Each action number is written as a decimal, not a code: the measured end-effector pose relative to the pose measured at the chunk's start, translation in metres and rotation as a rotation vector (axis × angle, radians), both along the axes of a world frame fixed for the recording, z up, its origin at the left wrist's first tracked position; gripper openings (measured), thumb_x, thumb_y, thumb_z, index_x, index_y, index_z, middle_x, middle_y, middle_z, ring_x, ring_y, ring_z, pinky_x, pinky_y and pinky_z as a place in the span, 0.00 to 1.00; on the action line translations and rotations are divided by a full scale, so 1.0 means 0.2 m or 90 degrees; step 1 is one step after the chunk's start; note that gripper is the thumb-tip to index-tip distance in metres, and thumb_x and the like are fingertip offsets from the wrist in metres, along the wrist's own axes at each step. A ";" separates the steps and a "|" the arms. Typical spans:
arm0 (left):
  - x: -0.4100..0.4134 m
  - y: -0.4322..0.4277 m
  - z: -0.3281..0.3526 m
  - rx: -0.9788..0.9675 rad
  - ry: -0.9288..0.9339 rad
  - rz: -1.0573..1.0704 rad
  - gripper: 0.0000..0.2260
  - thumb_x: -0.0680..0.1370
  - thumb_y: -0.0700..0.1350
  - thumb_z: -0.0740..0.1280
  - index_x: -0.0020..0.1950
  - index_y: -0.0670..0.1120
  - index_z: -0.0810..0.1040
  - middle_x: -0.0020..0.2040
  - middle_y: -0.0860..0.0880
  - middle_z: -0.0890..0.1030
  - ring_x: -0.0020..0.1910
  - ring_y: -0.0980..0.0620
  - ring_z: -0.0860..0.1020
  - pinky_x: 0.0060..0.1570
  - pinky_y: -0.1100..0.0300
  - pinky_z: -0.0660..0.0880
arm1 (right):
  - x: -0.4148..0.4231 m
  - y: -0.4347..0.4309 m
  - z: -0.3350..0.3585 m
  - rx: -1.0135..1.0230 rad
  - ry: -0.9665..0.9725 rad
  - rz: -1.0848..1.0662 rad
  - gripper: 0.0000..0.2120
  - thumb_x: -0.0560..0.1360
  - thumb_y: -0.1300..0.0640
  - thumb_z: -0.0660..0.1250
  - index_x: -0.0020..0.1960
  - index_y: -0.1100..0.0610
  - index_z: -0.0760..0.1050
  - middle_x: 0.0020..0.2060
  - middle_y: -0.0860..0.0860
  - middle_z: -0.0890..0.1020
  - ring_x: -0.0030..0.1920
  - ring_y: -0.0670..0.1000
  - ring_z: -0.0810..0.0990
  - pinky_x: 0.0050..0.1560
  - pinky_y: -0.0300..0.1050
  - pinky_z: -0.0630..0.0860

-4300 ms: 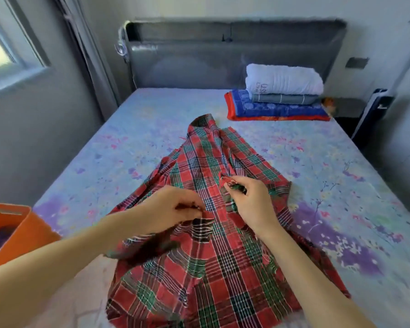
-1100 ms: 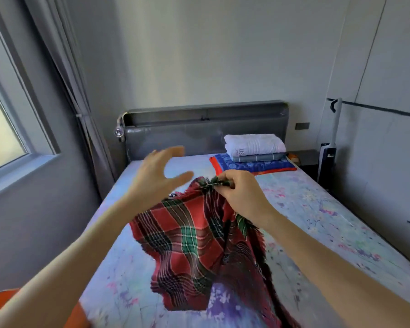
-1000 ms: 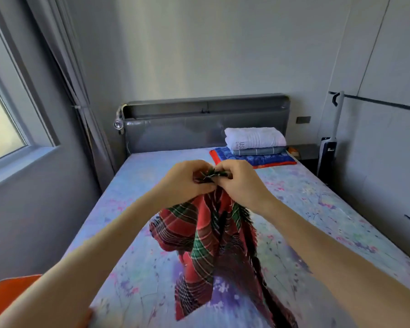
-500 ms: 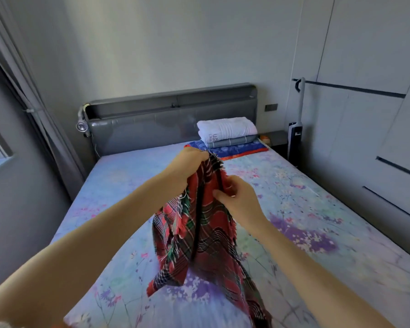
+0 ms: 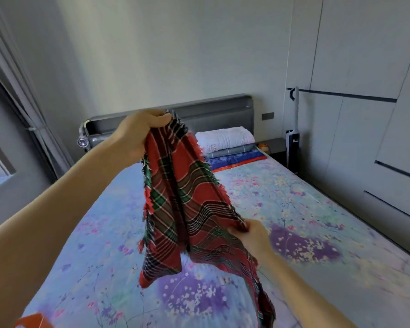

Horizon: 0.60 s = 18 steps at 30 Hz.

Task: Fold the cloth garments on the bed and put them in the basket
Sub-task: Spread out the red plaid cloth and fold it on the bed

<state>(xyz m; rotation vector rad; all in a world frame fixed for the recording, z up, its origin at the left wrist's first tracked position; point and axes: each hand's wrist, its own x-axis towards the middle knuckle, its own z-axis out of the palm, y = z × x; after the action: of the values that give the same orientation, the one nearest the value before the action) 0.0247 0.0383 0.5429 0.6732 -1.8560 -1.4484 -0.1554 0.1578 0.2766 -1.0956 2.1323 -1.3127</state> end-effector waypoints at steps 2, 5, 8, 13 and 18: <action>0.09 -0.05 0.01 -0.003 0.004 0.021 0.12 0.79 0.37 0.59 0.37 0.44 0.74 0.30 0.51 0.78 0.29 0.55 0.78 0.36 0.63 0.77 | -0.07 0.00 -0.05 0.040 0.004 -0.003 0.14 0.74 0.53 0.70 0.31 0.51 0.72 0.28 0.52 0.78 0.31 0.52 0.76 0.34 0.45 0.67; 0.24 -0.14 -0.02 0.025 -0.014 0.082 0.14 0.80 0.39 0.59 0.37 0.45 0.78 0.32 0.50 0.81 0.31 0.55 0.80 0.37 0.62 0.78 | -0.21 -0.04 0.00 0.043 0.067 -0.055 0.20 0.77 0.63 0.64 0.29 0.51 0.66 0.26 0.48 0.69 0.33 0.54 0.72 0.31 0.45 0.61; 0.40 -0.25 -0.04 0.119 0.036 0.177 0.10 0.81 0.41 0.58 0.42 0.45 0.76 0.32 0.52 0.82 0.29 0.57 0.81 0.31 0.64 0.79 | -0.33 -0.11 0.41 -0.101 0.148 -0.163 0.11 0.74 0.70 0.58 0.38 0.61 0.74 0.34 0.55 0.76 0.41 0.60 0.76 0.37 0.47 0.65; 0.60 -0.41 -0.05 0.158 0.144 0.313 0.10 0.82 0.43 0.57 0.43 0.47 0.75 0.27 0.54 0.81 0.27 0.58 0.80 0.32 0.61 0.79 | -0.21 -0.14 1.22 -0.517 0.322 -0.154 0.10 0.72 0.69 0.59 0.48 0.59 0.75 0.36 0.47 0.77 0.36 0.49 0.74 0.35 0.37 0.67; 0.77 -0.52 -0.19 0.163 0.101 0.422 0.08 0.81 0.43 0.59 0.45 0.44 0.75 0.28 0.50 0.81 0.27 0.54 0.80 0.33 0.57 0.80 | -0.25 -0.17 1.01 0.012 0.385 0.272 0.16 0.69 0.39 0.68 0.33 0.51 0.75 0.27 0.43 0.76 0.30 0.39 0.74 0.34 0.40 0.67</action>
<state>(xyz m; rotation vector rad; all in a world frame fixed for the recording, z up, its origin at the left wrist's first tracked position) 0.1779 -0.0656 0.5056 1.1325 -1.1652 -1.2445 -0.2063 0.1237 0.4784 -1.9991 2.0953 -0.8238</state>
